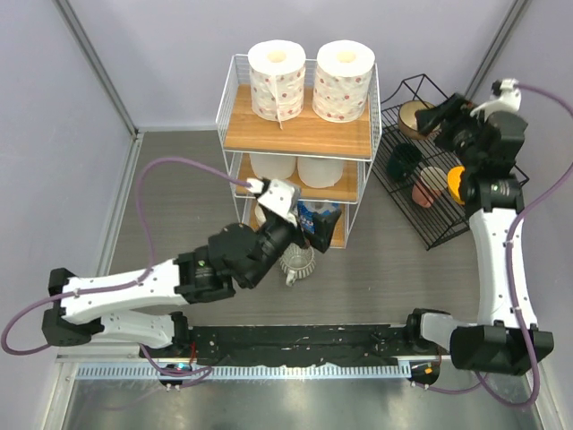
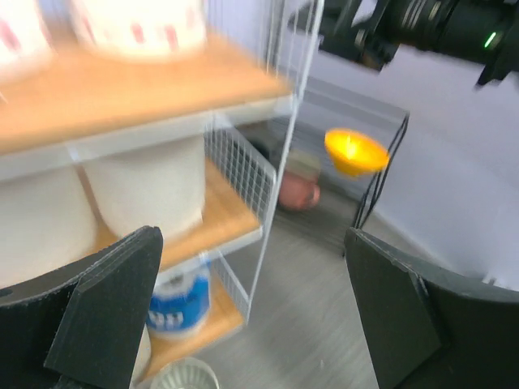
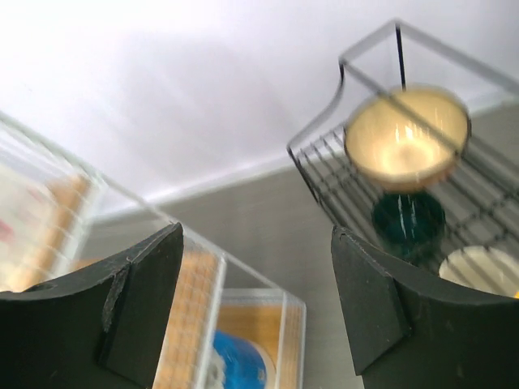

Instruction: Place and organize the paper towels onto the shelf

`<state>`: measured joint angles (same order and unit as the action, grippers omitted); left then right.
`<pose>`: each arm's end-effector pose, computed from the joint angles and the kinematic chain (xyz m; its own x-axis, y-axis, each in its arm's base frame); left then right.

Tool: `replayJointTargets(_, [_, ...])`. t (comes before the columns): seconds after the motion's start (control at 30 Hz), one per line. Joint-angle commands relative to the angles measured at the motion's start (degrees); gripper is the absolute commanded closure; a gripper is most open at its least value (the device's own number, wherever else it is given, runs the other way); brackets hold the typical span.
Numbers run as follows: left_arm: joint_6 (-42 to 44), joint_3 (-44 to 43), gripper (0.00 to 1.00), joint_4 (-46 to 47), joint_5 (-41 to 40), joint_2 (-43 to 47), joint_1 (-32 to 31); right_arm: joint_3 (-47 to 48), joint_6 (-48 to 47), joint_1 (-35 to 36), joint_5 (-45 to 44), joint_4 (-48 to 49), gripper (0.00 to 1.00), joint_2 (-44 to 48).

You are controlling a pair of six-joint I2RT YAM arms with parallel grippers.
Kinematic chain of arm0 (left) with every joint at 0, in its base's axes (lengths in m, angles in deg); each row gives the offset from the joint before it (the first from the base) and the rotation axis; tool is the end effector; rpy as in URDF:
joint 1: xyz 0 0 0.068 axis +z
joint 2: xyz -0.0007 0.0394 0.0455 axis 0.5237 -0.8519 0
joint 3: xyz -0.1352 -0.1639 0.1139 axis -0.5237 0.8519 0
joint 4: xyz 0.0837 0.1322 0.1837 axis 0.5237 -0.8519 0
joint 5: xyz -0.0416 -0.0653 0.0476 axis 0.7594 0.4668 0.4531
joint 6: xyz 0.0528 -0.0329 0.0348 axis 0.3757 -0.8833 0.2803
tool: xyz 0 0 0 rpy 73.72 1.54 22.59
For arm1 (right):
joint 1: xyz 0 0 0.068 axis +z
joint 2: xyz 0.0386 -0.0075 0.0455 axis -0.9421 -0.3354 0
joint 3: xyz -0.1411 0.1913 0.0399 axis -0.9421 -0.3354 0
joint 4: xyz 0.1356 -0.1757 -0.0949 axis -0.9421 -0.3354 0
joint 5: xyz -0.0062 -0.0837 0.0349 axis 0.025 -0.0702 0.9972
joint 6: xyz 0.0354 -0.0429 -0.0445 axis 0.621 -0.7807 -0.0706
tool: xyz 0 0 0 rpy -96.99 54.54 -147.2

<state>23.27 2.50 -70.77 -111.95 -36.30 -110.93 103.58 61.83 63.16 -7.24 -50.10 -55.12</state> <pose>0.0868 -0.2562 0.3946 -0.0479 -0.2127 -0.9759 0.6300 0.7518 -0.1948 0.2636 -0.0216 0.4045 -0.1245 0.4360 -0.8913 -0.0245 0.8966 0.4421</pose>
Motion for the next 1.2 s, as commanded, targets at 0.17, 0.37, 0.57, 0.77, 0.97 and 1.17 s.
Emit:
replayJointTargets(0.17, [6.94, -36.60, 0.00, -20.21, 12.12, -2.79, 13.94, 40.08, 1.70, -0.23, -1.34, -9.64, 0.21, -18.13])
replayJointTargets(0.37, [7.21, -54.54, 0.00, -31.01, 22.24, -11.48, 29.58, 53.11, 3.37, -0.31, 2.18, -11.58, 0.21, -27.19])
replayJointTargets(0.57, [-1.39, -64.33, 0.00, -34.81, 41.83, -20.88, 51.45, 66.21, 2.06, 0.12, 6.31, -16.15, 0.21, -35.10])
replayJointTargets(0.77, [-9.66, -71.37, 0.01, -36.23, 63.71, -28.19, 66.76, 68.52, -1.10, 0.22, 11.05, -17.12, 0.21, -35.91])
replayJointTargets(0.97, [-13.62, -68.82, 0.01, -32.00, 69.97, -29.25, 73.99, 68.78, -3.04, 0.56, 14.13, -17.82, 0.21, -36.61])
replayJointTargets(1.17, [-14.68, -68.65, 0.01, -31.83, 71.65, -30.31, 73.99, 70.62, -6.46, 4.69, 12.65, -20.72, 0.21, -38.01])
